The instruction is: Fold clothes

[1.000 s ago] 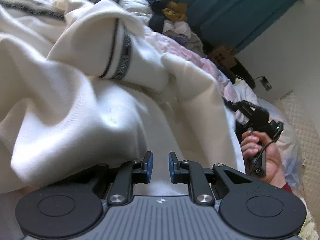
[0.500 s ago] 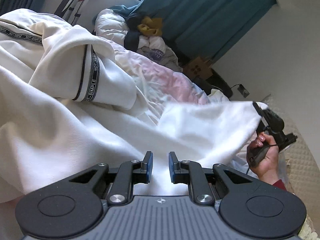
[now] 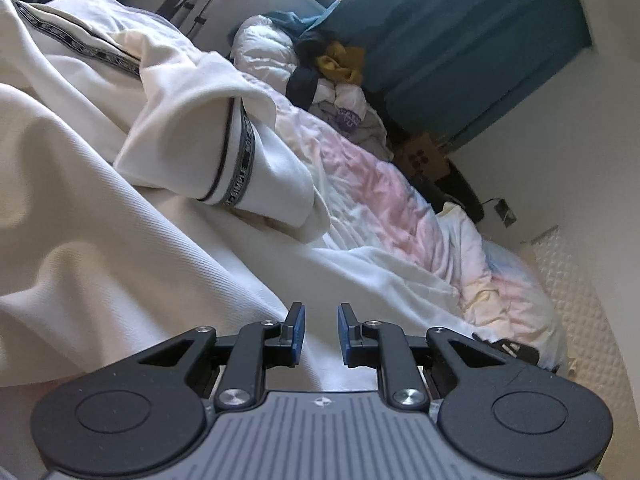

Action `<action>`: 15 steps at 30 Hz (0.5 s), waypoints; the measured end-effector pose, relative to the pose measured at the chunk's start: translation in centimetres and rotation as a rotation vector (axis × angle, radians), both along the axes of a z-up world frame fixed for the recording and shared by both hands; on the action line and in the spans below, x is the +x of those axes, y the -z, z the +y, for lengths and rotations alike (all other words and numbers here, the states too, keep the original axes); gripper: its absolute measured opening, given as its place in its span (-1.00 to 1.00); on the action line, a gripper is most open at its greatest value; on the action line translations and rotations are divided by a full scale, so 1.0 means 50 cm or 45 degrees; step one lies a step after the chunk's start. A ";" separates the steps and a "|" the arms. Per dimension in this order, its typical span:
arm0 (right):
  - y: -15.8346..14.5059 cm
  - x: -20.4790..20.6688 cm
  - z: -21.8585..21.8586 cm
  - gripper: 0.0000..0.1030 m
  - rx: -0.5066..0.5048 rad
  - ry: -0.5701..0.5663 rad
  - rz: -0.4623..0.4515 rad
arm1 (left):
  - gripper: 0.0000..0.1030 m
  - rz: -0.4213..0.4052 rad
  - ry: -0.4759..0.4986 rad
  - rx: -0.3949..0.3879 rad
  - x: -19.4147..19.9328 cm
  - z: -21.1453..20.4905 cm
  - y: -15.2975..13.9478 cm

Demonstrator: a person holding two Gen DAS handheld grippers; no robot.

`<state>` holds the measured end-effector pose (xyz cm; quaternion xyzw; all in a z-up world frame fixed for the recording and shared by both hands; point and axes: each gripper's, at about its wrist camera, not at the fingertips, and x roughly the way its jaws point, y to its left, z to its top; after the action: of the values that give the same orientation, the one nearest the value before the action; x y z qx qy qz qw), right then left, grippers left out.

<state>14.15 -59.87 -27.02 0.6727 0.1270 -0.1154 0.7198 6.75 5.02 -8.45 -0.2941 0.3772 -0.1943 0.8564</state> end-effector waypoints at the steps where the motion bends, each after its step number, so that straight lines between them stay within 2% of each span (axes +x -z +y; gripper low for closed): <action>1: 0.010 -0.007 -0.003 -0.82 0.052 0.005 0.017 | -0.60 -0.003 -0.008 -0.010 -0.004 0.006 -0.003; 3: 0.030 -0.021 -0.009 -0.76 0.155 0.014 0.052 | -0.54 -0.010 -0.024 -0.031 -0.011 0.017 -0.009; 4: 0.040 -0.028 -0.013 -0.67 0.207 0.019 0.070 | -0.51 -0.013 -0.032 -0.041 -0.015 0.023 -0.011; 5: 0.040 -0.031 -0.015 -0.61 0.213 0.030 0.077 | -0.47 -0.015 -0.042 -0.043 -0.017 0.026 -0.014; 7: 0.036 -0.037 -0.019 -0.17 0.200 0.057 0.085 | -0.43 -0.014 -0.068 -0.048 -0.018 0.032 -0.016; 9: 0.035 -0.032 -0.023 0.01 0.145 0.060 0.119 | -0.43 0.005 -0.089 -0.052 -0.015 0.034 -0.013; 14: 0.033 0.002 -0.035 -0.02 -0.074 0.011 0.165 | -0.31 0.059 -0.121 -0.032 0.003 0.034 0.007; 15: 0.026 0.011 -0.032 -0.15 -0.126 0.000 0.165 | -0.31 0.069 -0.124 -0.028 0.008 0.034 0.010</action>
<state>14.68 -61.48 -28.31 0.6274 0.1675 -0.1647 0.7424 7.13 6.72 -8.97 -0.3266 0.3833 -0.1487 0.8511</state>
